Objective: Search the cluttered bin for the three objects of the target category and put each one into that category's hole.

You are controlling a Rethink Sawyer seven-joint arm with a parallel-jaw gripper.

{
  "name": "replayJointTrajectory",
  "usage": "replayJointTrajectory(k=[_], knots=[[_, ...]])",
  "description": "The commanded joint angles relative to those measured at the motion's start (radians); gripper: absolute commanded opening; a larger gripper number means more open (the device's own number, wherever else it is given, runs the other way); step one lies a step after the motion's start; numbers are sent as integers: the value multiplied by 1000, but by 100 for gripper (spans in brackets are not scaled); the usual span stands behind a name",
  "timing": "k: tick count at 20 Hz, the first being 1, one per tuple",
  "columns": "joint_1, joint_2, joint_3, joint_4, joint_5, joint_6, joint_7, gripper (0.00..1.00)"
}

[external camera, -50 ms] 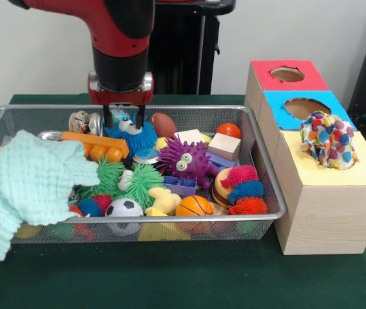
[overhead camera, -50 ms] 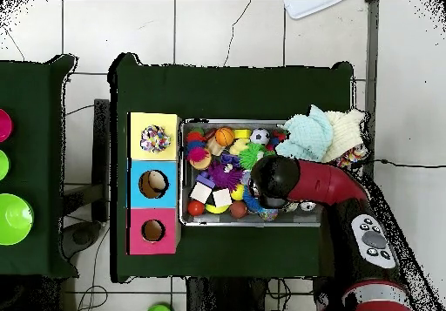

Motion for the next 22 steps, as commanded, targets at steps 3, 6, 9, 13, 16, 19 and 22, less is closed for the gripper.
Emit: replayJointTrajectory(k=[3,6,9,13,16,19,22], knots=[[-17,188,12,-16,-24,-118,130,100],[-38,238,34,-38,-4,-129,110,100],[-67,261,70,-29,32,-106,81,100],[-110,276,117,-4,73,-109,60,100],[-129,284,138,4,91,-106,49,100],[-161,283,177,28,92,-164,23,0],[-170,285,189,33,98,-213,40,0]])
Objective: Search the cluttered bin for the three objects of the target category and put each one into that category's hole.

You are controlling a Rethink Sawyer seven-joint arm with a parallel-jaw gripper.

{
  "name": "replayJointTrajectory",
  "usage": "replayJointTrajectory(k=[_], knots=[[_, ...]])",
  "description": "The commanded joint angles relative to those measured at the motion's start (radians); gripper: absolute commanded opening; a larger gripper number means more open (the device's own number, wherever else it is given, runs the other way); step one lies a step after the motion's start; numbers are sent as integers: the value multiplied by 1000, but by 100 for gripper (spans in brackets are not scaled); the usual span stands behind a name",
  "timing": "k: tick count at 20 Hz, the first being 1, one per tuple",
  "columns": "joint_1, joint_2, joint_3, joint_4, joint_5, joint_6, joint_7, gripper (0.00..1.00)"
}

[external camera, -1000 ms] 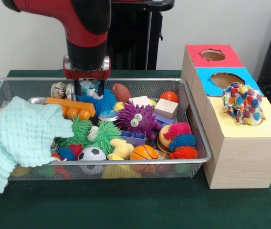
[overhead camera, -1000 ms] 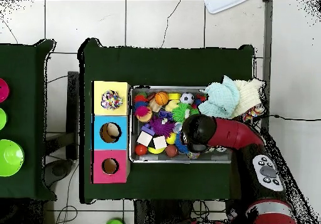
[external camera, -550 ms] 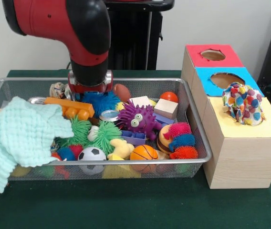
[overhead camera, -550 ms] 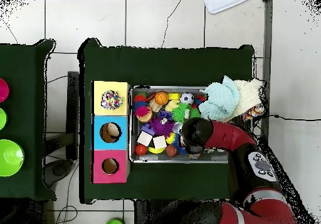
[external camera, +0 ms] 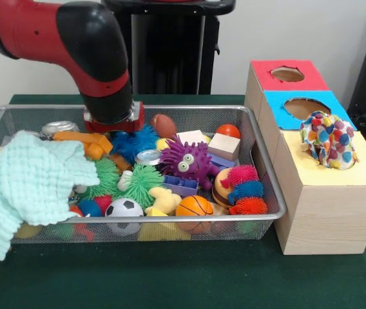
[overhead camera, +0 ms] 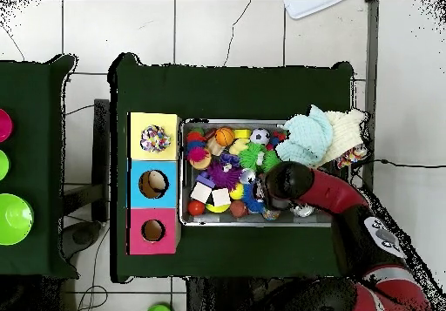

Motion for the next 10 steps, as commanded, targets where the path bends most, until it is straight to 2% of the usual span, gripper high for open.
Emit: replayJointTrajectory(k=[1,10], knots=[[-45,136,131,49,3,-172,43,0],[-38,96,126,63,12,-130,75,0]])
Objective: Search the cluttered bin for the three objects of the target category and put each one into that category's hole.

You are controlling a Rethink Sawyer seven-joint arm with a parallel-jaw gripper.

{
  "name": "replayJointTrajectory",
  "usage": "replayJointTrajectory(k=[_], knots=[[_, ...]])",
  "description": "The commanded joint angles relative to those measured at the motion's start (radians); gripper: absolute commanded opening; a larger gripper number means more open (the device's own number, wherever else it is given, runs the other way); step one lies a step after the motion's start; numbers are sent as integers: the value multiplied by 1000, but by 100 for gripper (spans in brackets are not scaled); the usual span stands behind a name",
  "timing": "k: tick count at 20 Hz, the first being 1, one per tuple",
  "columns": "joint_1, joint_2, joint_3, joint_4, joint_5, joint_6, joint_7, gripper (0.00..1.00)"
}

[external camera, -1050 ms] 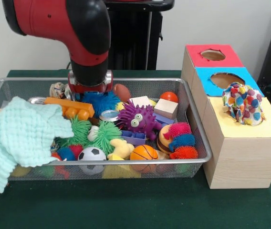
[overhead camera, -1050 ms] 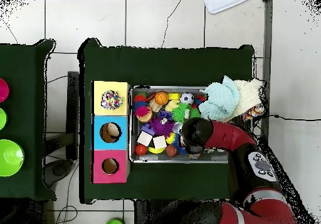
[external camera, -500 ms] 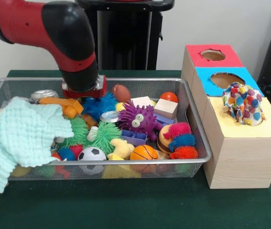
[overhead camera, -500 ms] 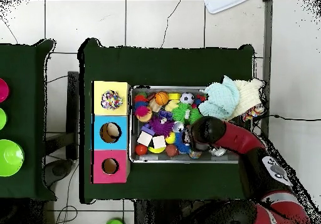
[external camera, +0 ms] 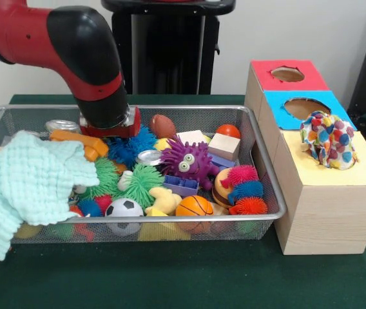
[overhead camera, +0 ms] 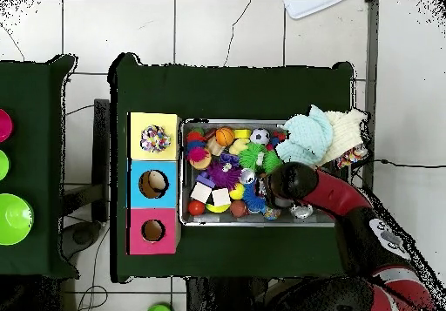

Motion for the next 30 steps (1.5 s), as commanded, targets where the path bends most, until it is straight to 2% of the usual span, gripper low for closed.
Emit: replayJointTrajectory(k=[1,4,7,11,15,21,30], knots=[[-5,76,101,66,11,-89,75,0],[-10,56,122,91,7,-110,64,0],[-4,16,137,121,20,-91,68,0],[0,-52,187,207,52,-104,87,0],[32,-94,195,252,101,-125,168,0],[59,-128,207,264,148,-101,173,0],[102,-193,164,252,202,-30,176,0]])
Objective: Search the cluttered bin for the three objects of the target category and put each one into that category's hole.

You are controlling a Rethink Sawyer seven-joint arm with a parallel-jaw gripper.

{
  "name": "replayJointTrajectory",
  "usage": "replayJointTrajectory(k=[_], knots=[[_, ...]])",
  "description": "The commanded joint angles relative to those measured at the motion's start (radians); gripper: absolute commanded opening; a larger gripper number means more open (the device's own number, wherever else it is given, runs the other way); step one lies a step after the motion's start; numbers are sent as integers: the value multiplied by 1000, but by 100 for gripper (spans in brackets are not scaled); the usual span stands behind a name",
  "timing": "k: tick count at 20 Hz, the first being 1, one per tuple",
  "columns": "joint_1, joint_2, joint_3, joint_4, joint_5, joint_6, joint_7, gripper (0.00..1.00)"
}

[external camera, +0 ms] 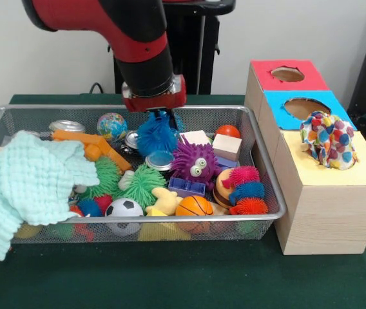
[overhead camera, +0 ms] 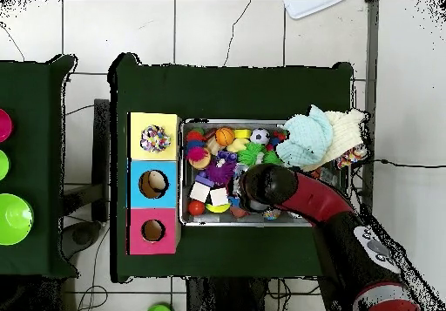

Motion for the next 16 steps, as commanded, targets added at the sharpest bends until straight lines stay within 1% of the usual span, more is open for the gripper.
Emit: replayJointTrajectory(k=[1,6,16], knots=[[50,-30,94,66,93,31,175,0],[58,-60,83,94,114,30,166,0],[80,-56,56,85,127,25,163,0]])
